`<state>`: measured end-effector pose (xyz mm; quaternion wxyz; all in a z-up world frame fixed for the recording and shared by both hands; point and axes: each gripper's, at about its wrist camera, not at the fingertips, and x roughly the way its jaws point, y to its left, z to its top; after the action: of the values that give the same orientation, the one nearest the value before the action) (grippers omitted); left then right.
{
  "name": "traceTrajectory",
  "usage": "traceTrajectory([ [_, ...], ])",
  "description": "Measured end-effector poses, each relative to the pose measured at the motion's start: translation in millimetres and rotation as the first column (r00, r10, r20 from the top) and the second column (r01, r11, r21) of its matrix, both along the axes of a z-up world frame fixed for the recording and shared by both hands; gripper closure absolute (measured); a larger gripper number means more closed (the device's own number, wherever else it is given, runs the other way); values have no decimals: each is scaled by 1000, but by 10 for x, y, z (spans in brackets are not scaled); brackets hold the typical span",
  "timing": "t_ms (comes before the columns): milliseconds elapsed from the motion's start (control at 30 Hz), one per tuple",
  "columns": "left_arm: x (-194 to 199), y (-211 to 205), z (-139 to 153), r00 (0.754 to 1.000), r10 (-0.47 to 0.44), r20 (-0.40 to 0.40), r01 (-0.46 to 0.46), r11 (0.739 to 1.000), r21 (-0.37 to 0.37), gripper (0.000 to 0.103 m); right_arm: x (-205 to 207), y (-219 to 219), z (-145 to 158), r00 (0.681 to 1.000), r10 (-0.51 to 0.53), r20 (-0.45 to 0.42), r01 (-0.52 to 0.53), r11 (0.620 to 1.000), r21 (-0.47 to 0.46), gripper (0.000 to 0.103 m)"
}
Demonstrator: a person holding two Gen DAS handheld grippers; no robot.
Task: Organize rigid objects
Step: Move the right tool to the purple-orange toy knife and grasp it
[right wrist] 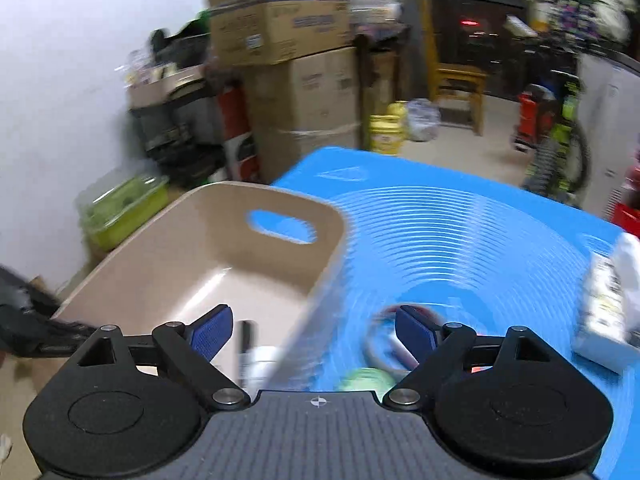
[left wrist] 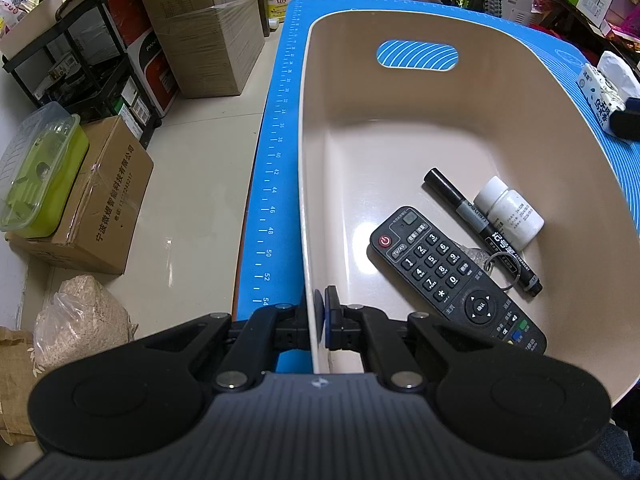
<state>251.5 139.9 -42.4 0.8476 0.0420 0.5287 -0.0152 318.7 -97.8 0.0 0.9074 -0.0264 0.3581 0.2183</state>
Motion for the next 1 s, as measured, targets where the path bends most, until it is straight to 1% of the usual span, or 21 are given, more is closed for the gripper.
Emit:
traceTrajectory([
  [100, -1, 2, 0, 1000, 0, 0, 0, 1000, -1, 97, 76, -292, -47, 997, -79, 4, 79, 997, -19, 14],
  [200, 0, -1, 1, 1000, 1, 1, -1, 1000, 0, 97, 159, -517, -166, 989, -147, -6, 147, 988, -46, 14],
  [400, 1, 1, 1, 1000, 0, 0, 0, 1000, 0, 97, 269, -735, -513, 974, -223, -48, 216, 969, -116, 14],
  [500, 1, 0, 1, 1000, 0, 0, 0, 1000, 1, 97, 275, -725, -690, 966, -249, -68, 238, 962, -133, 14],
  [633, 10, -1, -1, 1000, -3, -1, 3, 1000, 4, 97, 308, -693, -936, 948, -303, -96, 288, 947, -146, 14],
  [833, 17, -1, 3, 1000, -7, -3, 7, 1000, 8, 97, 343, -575, -1141, 925, -357, -127, 340, 930, -138, 15],
  [1000, 16, 0, 4, 1000, -7, -3, 7, 1000, 8, 97, 407, -418, -1258, 918, -381, -109, 356, 913, -196, 19],
])
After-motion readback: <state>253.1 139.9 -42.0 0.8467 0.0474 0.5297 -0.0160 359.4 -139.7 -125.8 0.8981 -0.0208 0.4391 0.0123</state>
